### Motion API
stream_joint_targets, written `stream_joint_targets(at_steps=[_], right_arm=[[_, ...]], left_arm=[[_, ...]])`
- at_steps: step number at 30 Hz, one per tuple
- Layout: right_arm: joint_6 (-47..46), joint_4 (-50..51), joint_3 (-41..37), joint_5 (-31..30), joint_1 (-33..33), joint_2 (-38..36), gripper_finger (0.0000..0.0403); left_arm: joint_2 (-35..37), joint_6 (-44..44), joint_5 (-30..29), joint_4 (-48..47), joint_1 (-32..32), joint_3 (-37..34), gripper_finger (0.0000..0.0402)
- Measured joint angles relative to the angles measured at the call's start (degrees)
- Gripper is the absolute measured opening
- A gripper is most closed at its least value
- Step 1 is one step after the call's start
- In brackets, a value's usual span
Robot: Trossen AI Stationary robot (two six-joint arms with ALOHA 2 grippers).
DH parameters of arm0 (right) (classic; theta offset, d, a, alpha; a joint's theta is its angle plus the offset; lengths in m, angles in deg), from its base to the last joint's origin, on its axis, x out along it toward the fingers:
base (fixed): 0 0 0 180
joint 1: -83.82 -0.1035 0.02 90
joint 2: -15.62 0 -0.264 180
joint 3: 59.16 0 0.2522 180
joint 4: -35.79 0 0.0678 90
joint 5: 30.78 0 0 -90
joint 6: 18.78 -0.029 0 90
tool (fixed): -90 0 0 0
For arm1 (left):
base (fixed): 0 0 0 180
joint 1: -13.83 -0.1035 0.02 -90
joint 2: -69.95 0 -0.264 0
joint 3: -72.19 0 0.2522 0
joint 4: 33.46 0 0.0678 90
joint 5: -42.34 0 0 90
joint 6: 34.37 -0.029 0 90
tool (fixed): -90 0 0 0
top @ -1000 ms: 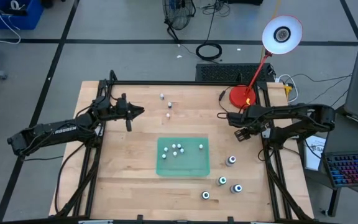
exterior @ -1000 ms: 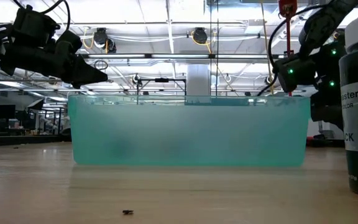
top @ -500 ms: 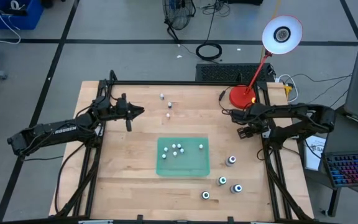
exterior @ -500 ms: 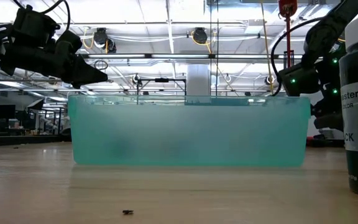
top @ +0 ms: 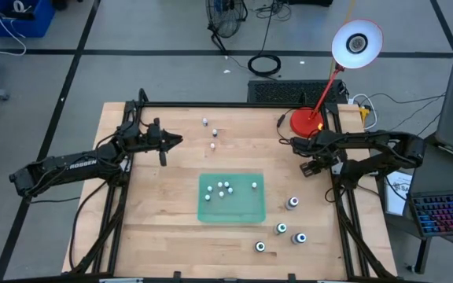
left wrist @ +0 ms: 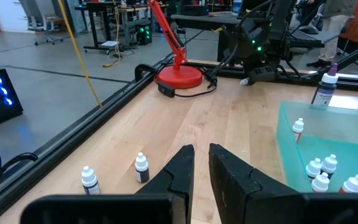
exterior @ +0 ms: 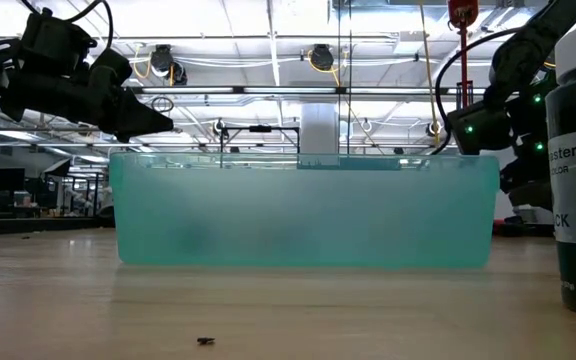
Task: Pick & Place food coloring
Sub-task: Put the small red food coloring bottle into the blue bin
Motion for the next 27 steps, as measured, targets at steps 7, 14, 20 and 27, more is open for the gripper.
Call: stream_joint_targets(at_steps=[7, 14, 20, 27], right_arm=[[3.85, -1.19, 0.0, 0.06, 0.0, 0.0, 0.0166], [4.99, -1.6, 0.0, 1.71, 0.02, 0.02, 0.0139], [4.97, -2.04, 0.0, 2.96, 0.02, 0.02, 0.0077], [5.36, -2.11, 0.0, 2.66, -0.22, 0.02, 0.0035]], left_arm=[[0.0, -0.08, 0.0, 0.01, 0.0, 0.0, 0.0051], [0.0, -0.06, 0.0, -0.01, 0.01, 0.0, 0.0051], [0.0, -0.05, 0.0, -0.01, 0.0, 0.0, 0.0051], [0.0, -0.05, 0.0, 0.0, 0.01, 0.0, 0.0051]])
